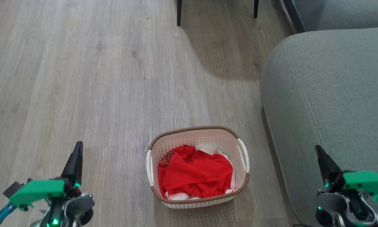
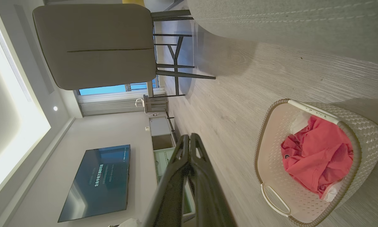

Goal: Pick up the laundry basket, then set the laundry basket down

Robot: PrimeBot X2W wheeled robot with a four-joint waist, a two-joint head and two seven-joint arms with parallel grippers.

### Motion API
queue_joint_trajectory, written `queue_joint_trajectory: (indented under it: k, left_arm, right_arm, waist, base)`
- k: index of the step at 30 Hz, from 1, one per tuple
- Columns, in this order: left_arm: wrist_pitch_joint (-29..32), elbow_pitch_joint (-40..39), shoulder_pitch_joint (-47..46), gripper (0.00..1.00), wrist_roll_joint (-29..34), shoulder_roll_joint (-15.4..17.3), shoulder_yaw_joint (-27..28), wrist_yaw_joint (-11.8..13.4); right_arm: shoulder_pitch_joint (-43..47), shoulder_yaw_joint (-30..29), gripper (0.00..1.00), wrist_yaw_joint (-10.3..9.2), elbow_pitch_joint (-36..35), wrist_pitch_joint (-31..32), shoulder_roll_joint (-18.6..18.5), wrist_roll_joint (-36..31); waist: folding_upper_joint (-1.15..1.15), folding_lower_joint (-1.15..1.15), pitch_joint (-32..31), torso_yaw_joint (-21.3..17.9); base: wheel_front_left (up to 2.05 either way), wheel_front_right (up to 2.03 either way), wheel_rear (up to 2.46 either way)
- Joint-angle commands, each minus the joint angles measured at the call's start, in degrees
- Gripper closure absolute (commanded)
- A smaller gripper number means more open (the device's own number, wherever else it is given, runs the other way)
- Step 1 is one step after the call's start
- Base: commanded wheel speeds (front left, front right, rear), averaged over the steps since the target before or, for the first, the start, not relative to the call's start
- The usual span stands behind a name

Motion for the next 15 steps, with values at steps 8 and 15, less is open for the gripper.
queue_joint_trajectory:
  k: [8, 15]
  left_arm:
    - [0.5, -1.7, -3.5, 1.0, 0.5, 0.4, 2.1, -0.4]
    - [0.5, -1.7, -3.5, 1.0, 0.5, 0.4, 2.1, -0.4]
  right_arm:
    - [-2.8, 1.0, 1.0, -0.08, -1.8, 0.4, -0.4, -0.5]
    - [-2.8, 1.0, 1.0, -0.08, -1.8, 0.4, -0.4, -0.5]
  waist:
    - [0.0, 0.0, 0.0, 0.0]
    - [0.0, 0.0, 0.0, 0.0]
  base:
    - [0.0, 0.0, 0.0]
    - [0.0, 0.0, 0.0]
